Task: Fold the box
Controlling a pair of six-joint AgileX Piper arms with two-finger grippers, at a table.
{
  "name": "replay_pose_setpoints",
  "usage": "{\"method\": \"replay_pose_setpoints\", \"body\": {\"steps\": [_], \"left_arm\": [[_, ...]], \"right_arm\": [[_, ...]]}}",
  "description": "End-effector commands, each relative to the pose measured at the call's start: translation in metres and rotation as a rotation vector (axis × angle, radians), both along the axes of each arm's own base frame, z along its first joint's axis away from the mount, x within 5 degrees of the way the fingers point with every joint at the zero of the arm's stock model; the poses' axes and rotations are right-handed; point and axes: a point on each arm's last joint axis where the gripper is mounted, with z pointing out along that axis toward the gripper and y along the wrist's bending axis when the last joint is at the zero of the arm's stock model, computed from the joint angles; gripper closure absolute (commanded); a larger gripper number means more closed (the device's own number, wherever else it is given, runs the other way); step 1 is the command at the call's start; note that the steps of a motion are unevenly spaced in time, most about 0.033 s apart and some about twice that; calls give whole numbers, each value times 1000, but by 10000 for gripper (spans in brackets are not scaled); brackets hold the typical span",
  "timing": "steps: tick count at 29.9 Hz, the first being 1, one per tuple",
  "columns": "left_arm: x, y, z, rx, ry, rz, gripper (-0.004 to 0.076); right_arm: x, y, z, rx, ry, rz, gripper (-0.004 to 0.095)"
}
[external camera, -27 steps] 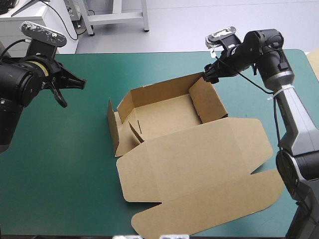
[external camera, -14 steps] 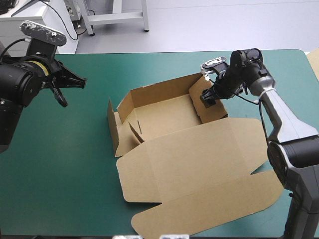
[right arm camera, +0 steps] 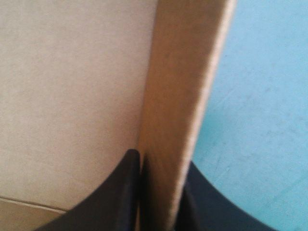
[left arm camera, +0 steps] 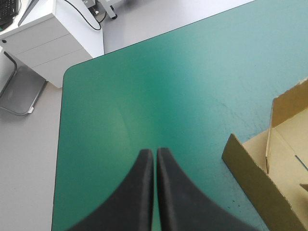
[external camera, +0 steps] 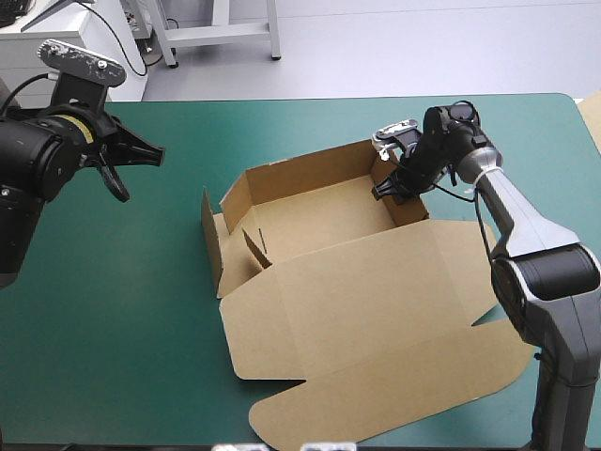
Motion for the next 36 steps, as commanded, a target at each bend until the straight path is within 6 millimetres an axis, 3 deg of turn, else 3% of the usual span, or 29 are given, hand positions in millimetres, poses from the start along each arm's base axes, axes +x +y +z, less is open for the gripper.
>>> {"method": "replay_pose_setpoints", "body": {"steps": [1, 6, 12, 22, 28, 36], "left_arm": [[-9, 4, 17, -24, -101, -2, 717], [-9, 4, 17, -23, -97, -2, 717], [-9, 4, 15, -21, -86, 2, 717], [-8, 4, 12, -12, -72, 5, 717], [-2, 7, 0, 44, -54, 44, 717], [7, 6, -15, 87, -52, 53, 717]], "right_arm": [[-4, -2, 37, 33, -123, -2, 921], [-4, -2, 54, 39, -149, 4, 929], [-12, -4, 96, 54, -226, 6, 929], [-59, -21, 179, 71, -444, -1, 929], [-95, -58, 223, 76, -567, -84, 929], [-133, -114, 260, 187, -683, -178, 929]]}}
